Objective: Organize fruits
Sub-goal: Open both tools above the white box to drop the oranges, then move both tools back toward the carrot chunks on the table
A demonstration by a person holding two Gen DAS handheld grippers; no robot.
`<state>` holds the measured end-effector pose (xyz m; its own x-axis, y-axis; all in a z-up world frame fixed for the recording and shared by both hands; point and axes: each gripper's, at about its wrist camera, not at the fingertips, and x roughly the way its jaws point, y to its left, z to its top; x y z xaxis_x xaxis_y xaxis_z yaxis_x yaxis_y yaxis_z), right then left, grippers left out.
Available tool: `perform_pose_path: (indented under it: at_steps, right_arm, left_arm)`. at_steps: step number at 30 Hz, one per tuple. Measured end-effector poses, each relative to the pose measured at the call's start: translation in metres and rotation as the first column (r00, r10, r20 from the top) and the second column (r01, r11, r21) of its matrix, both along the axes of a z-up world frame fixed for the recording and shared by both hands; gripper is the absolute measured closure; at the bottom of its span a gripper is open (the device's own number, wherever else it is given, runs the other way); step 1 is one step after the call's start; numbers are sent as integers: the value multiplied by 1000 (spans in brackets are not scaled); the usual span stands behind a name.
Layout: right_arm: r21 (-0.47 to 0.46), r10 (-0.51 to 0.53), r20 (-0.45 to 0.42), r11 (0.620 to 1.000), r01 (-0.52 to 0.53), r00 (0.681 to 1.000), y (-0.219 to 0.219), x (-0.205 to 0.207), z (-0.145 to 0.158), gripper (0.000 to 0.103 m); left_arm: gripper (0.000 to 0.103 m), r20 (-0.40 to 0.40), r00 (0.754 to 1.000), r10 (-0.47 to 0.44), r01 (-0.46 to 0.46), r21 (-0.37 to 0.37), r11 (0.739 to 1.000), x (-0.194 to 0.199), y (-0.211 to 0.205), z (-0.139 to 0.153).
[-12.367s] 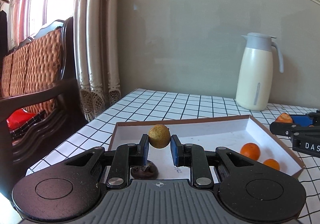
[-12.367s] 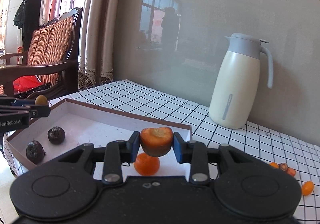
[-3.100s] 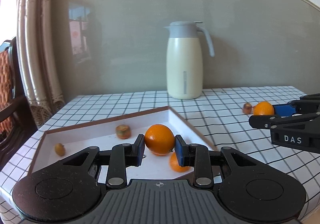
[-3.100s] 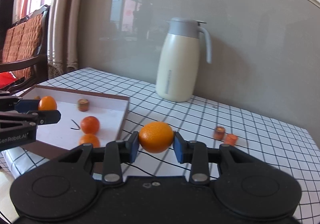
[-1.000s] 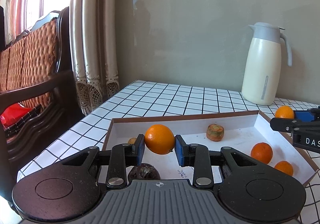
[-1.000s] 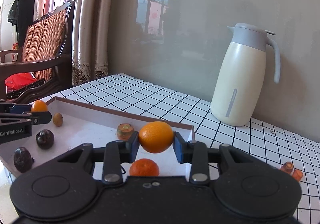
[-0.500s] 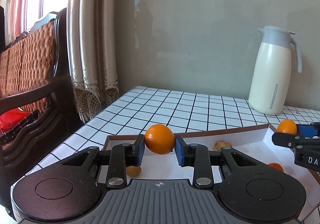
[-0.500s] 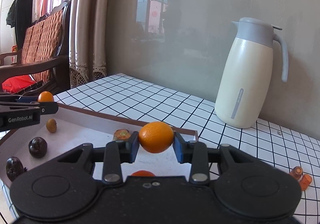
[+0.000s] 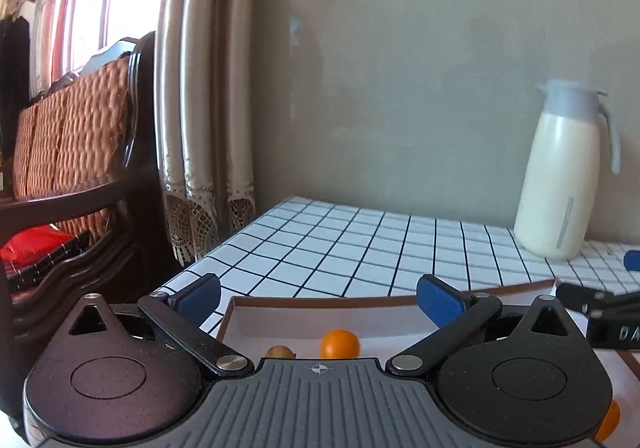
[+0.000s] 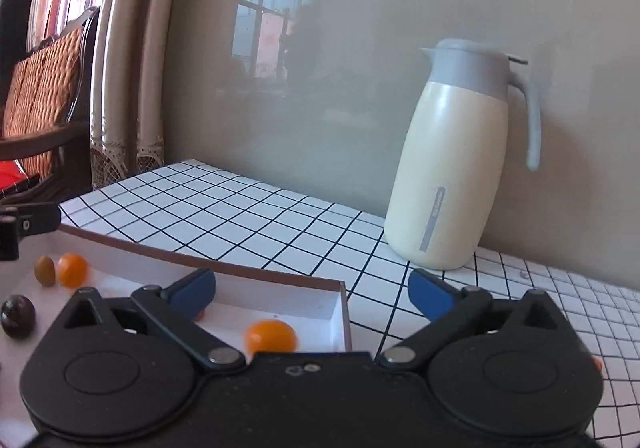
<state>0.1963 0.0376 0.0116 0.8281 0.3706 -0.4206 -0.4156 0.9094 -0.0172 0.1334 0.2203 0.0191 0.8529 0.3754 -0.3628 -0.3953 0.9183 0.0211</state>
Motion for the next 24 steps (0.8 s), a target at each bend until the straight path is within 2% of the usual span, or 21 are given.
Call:
perform_pose_path:
  at_steps: [4, 12, 24]
  right_arm:
    - [14, -5, -4, 1000, 5, 1000, -3, 0, -1, 6]
    - [17, 7, -12, 1000, -7, 1000, -6, -6, 2, 6]
    - [12, -30, 10, 999, 29, 1000, -42, -19, 8, 6]
  left_arm:
    - [0, -24, 1000, -12, 12, -25, 1000, 1, 2, -3]
    - [0, -17, 1000, -23, 23, -32, 999, -6, -2, -1]
    - [0, 6, 998, -57, 57, -36, 998, -14, -40, 3]
